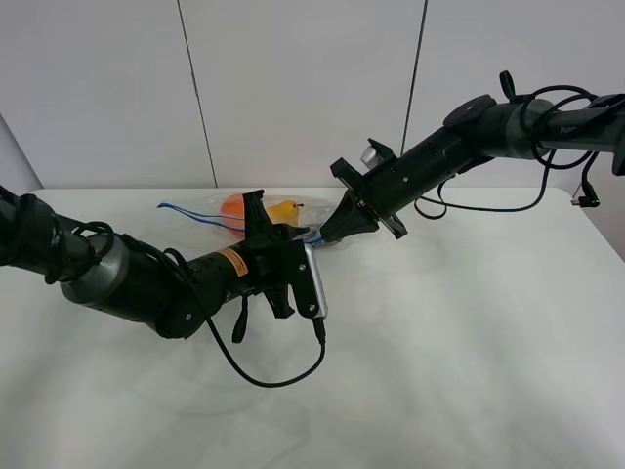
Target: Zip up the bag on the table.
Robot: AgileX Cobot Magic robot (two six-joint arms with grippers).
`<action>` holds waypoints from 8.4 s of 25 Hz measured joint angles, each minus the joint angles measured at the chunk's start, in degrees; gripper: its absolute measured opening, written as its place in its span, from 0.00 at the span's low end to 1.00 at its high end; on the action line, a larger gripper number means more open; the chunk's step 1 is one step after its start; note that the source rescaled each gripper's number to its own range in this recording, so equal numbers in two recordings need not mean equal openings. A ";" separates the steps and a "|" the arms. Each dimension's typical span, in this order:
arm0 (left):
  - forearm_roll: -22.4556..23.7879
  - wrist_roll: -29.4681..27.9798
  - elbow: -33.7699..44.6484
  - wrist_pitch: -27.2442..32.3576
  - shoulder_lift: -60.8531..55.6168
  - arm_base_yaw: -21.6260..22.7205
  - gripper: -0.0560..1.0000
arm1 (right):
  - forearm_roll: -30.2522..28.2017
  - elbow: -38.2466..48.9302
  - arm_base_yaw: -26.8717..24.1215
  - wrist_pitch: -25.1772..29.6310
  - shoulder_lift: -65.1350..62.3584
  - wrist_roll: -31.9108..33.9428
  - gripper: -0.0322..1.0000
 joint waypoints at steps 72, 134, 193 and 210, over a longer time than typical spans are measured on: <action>7.84 -18.27 0.00 -12.41 0.00 41.53 0.91 | -0.76 -0.17 0.17 1.52 0.00 0.35 0.03; 0.22 -56.43 -4.68 116.95 -45.17 35.95 1.00 | -1.18 -0.17 0.17 1.58 0.00 0.35 0.03; -3.84 -56.57 14.69 114.59 -115.10 35.91 1.00 | -50.71 -1.17 -14.21 1.80 -15.60 19.26 0.90; -3.84 -56.57 14.69 114.59 -115.10 35.91 1.00 | -51.55 48.21 -14.29 1.03 -58.99 19.26 0.90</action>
